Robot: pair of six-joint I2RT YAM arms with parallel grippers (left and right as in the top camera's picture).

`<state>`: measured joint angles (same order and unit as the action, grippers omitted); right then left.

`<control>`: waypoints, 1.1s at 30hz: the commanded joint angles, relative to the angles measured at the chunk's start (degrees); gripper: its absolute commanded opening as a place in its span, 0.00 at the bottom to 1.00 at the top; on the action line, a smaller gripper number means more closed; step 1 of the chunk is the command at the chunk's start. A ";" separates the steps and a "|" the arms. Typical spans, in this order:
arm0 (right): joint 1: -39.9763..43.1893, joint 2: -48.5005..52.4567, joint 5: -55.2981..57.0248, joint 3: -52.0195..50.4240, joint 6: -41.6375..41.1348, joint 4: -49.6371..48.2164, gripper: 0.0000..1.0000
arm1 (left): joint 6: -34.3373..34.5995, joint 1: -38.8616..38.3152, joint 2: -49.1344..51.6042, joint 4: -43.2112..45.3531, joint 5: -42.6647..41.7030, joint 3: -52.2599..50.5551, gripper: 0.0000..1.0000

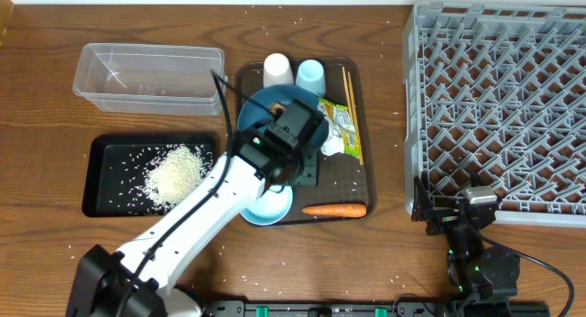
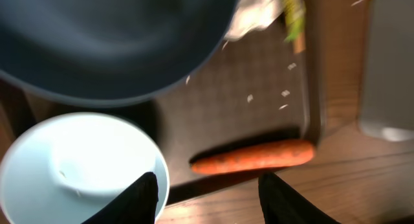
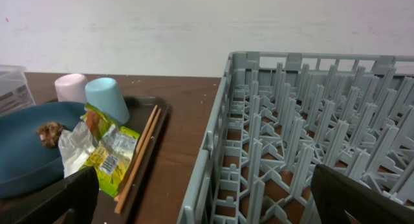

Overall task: Sort waste into correct bins and load items into the dishwasher rack
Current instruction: 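Grasp the teal plate rim with the left gripper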

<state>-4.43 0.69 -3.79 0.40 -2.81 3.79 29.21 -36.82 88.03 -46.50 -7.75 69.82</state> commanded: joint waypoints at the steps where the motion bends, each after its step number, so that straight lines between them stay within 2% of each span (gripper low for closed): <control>1: 1.03 -0.31 0.37 -0.09 -0.79 0.24 0.99 | -7.39 1.53 -0.02 -1.18 -0.39 4.42 0.54; 8: 1.03 -0.31 0.37 -0.09 -0.79 0.24 0.99 | -15.72 1.01 1.79 4.55 2.19 4.66 0.55; 12: 1.03 -0.31 0.37 -0.09 -0.79 0.24 0.99 | -16.57 0.57 4.61 6.84 8.52 4.66 0.57; 16: 1.03 -0.31 0.37 -0.09 -0.79 0.24 0.99 | -16.72 0.46 7.89 7.69 8.61 4.61 0.67; 33: 1.03 -0.31 0.35 -0.09 -0.79 0.26 0.99 | -16.72 -0.28 21.14 10.91 8.66 4.50 0.68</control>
<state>-4.43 0.69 -3.79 0.40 -2.81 3.81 13.41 -36.97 107.63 -35.79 0.03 73.56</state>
